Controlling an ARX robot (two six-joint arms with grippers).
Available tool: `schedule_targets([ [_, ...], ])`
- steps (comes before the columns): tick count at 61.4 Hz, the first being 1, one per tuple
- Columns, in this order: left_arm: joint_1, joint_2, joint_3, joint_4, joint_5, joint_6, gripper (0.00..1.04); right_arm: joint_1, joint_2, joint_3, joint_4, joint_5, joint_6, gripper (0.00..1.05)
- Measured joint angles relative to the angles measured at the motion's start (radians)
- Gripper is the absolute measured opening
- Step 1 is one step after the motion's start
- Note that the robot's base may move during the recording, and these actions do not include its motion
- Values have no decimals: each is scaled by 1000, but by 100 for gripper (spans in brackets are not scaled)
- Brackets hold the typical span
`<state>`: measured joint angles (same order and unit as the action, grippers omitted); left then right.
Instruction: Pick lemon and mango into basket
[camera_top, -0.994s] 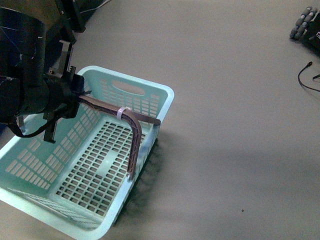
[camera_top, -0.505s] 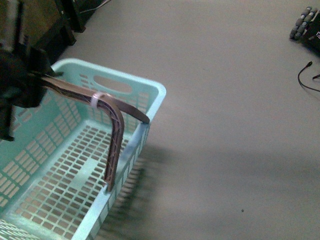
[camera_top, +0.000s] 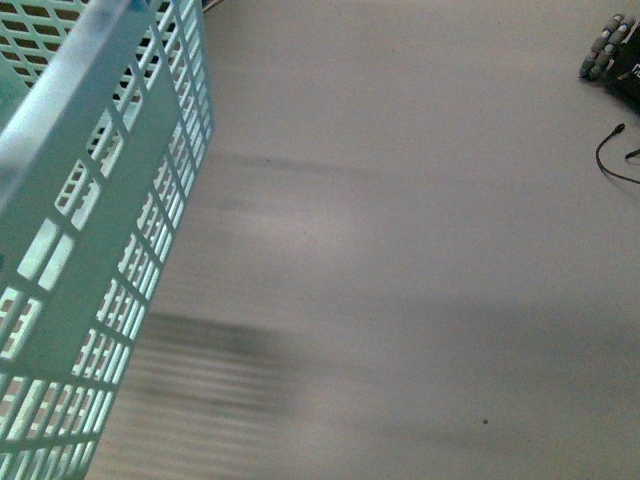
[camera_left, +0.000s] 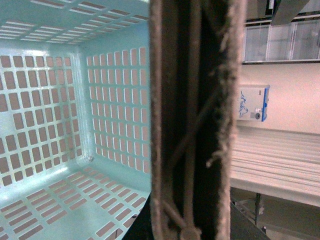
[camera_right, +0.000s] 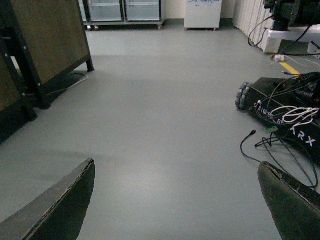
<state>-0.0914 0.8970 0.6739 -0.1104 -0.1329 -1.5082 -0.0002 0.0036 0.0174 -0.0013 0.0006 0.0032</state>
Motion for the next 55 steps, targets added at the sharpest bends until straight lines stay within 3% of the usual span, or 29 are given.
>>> schedule_targets([
  [12, -61, -74, 62, -117, -32, 1, 5, 0, 0, 0, 0, 0, 0, 96],
  [55, -68, -77, 67, -122, -32, 7, 5, 0, 0, 0, 0, 0, 0, 96],
])
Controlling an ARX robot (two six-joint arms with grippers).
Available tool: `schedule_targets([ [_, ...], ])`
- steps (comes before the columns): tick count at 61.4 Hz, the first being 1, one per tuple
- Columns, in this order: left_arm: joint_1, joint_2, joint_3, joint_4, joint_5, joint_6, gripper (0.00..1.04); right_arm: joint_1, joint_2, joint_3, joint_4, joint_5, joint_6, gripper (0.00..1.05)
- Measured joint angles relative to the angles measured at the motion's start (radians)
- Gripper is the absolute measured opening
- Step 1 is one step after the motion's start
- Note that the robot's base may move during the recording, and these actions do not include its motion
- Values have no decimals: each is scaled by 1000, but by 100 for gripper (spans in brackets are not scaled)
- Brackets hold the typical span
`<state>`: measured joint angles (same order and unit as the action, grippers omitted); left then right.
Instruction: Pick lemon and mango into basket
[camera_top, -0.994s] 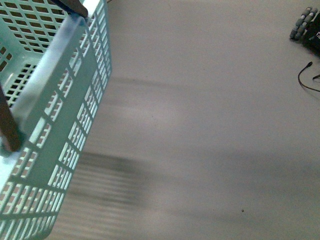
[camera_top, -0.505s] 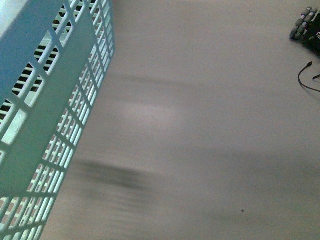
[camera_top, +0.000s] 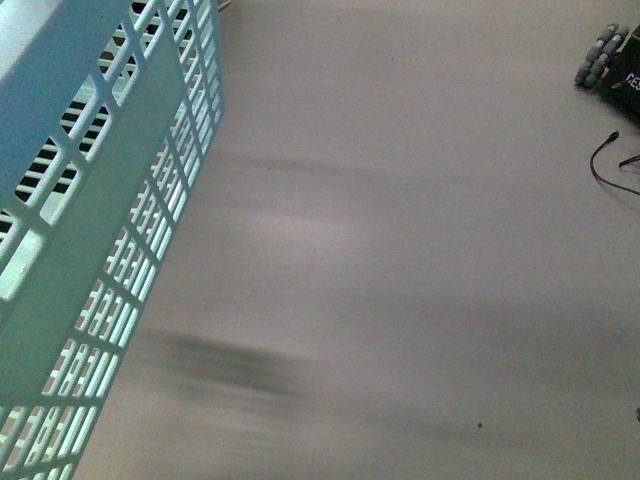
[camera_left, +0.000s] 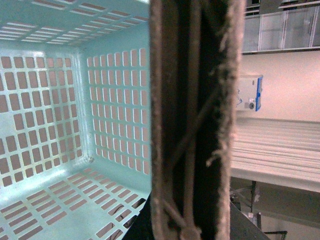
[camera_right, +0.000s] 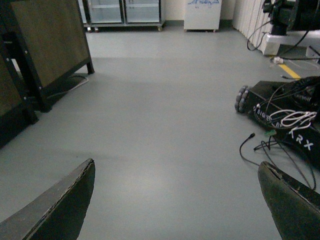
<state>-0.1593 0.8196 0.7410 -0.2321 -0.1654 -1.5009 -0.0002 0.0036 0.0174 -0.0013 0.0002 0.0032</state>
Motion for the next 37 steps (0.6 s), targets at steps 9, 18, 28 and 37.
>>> schedule_targets([
  [9, 0, 0, 0, 0, 0, 0, 5, 0, 0, 0, 0, 0, 0, 96],
  [18, 0, 0, 0, 0, 0, 0, 5, 0, 0, 0, 0, 0, 0, 96],
  [28, 0, 0, 0, 0, 0, 0, 5, 0, 0, 0, 0, 0, 0, 96],
  [37, 0, 0, 0, 0, 0, 0, 5, 0, 0, 0, 0, 0, 0, 96],
])
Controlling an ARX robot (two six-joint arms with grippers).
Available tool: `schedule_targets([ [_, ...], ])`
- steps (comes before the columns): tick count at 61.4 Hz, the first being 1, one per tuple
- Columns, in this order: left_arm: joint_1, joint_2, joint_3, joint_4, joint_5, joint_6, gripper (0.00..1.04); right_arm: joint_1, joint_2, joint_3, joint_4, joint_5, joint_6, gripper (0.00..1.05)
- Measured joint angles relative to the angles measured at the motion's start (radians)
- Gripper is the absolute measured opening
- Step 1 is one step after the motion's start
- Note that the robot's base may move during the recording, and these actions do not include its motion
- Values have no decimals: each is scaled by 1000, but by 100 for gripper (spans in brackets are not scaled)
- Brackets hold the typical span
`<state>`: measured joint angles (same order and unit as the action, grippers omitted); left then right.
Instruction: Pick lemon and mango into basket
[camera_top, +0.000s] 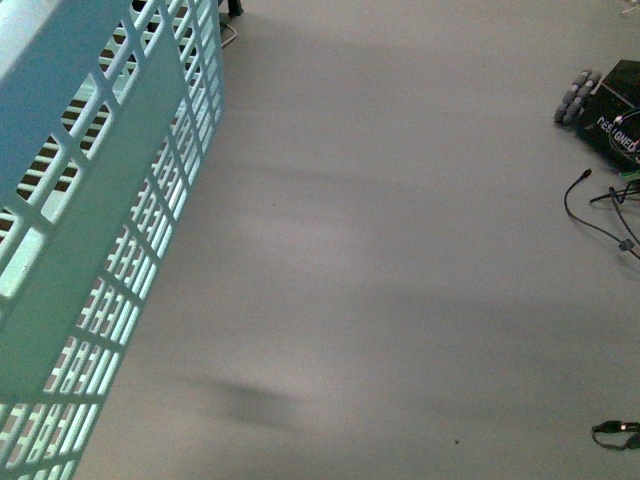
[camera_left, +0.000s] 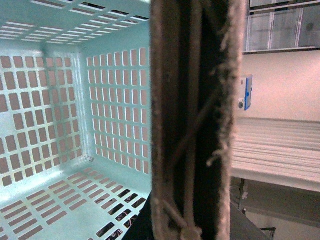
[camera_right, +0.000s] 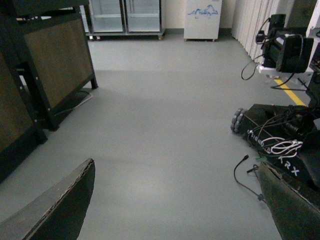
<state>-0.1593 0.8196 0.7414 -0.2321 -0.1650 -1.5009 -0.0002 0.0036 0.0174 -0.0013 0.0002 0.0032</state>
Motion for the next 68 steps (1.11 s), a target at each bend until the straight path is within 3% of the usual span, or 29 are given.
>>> schedule_targets([
  [68, 0, 0, 1, 0, 0, 0, 5, 0, 0, 0, 0, 0, 0, 96],
])
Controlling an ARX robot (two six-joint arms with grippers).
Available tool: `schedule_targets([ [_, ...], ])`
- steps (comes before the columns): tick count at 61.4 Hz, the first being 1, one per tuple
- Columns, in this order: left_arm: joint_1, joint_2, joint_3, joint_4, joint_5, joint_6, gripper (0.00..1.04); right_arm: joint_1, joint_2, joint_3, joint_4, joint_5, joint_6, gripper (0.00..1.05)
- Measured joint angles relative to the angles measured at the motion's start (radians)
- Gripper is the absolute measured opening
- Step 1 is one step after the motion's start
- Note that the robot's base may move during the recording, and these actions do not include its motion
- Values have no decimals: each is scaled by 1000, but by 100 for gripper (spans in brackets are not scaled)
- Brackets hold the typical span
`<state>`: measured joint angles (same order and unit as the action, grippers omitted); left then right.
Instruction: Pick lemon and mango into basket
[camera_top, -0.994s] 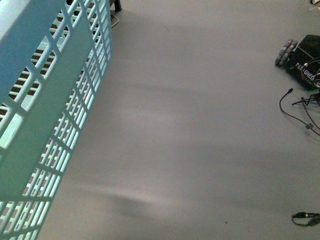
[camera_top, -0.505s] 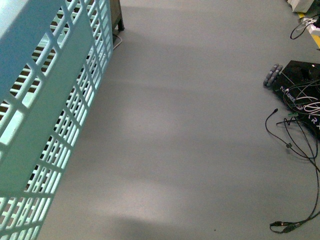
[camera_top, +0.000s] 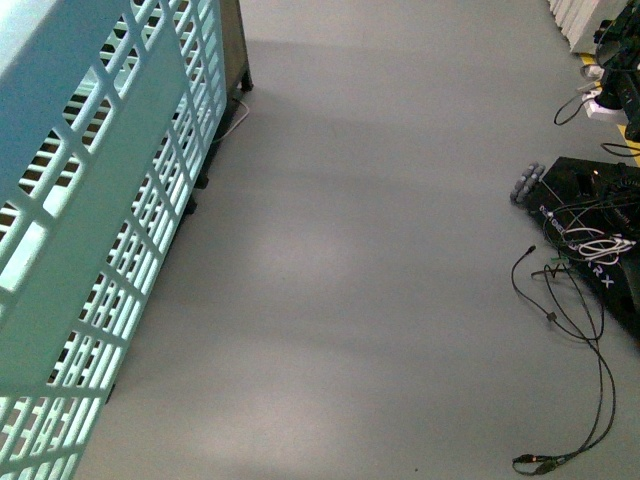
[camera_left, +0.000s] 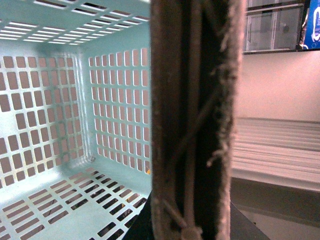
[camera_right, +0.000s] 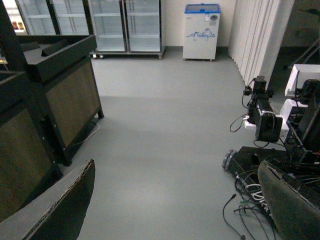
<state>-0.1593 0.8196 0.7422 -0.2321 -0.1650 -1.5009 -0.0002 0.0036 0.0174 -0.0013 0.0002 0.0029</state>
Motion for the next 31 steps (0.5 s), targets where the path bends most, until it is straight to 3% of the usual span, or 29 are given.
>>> schedule_targets([
  [31, 0, 0, 2, 0, 0, 0, 5, 0, 0, 0, 0, 0, 0, 96],
])
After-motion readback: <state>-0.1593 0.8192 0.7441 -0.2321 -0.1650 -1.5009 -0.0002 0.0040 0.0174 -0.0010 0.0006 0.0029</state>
